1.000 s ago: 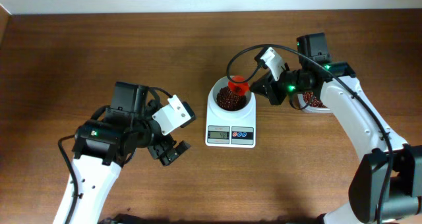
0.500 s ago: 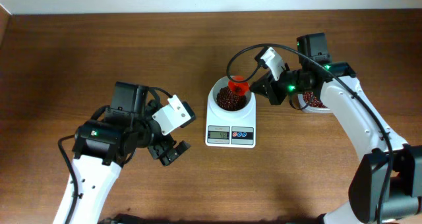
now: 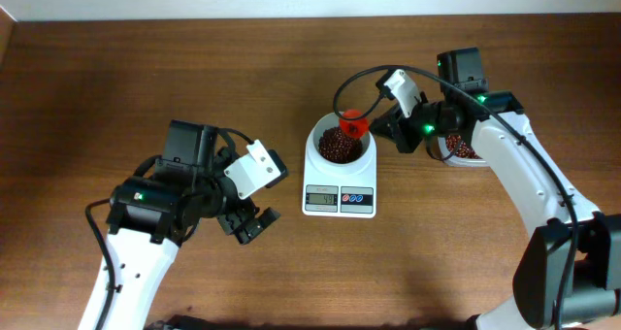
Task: Scoop and weigh 50g on scale
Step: 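Hold the scoop over the bowl, shaking out beans gradually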
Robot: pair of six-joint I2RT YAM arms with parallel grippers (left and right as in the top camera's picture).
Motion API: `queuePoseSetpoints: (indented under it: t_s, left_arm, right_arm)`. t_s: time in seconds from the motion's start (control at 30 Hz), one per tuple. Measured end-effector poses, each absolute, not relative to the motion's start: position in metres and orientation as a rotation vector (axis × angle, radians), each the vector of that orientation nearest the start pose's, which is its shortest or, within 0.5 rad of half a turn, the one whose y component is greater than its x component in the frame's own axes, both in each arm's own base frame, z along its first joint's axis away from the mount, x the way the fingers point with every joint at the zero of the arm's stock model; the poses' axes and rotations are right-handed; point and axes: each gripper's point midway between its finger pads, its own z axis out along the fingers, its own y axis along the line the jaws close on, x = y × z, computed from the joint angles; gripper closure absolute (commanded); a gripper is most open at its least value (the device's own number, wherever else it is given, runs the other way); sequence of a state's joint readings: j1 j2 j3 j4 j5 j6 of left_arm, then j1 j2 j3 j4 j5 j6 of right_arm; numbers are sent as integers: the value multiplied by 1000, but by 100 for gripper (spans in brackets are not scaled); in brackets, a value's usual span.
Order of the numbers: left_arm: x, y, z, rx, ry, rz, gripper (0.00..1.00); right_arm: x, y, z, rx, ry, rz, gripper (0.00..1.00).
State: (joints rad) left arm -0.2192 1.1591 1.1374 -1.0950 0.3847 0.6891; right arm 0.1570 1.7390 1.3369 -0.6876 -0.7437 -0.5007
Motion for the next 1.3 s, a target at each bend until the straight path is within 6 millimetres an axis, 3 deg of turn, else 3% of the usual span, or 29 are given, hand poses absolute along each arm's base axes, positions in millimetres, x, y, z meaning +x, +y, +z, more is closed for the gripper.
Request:
queuePoseSetpoints:
  t_s: [0.63, 0.73, 0.87, 1.3]
  left_arm:
    - [243, -120, 200, 1242, 2279, -352, 1]
    - [243, -120, 200, 1242, 2279, -352, 1]
    - [243, -120, 200, 1242, 2279, -352, 1]
    - [243, -120, 200, 1242, 2279, -352, 1]
  right_arm:
    - [382, 181, 158, -1015, 2196, 854, 96]
    - [373, 185, 159, -1055, 2175, 901, 96]
    - [383, 177, 153, -1026, 2217, 807, 96]
    - [382, 180, 157, -1029, 2197, 841, 96]
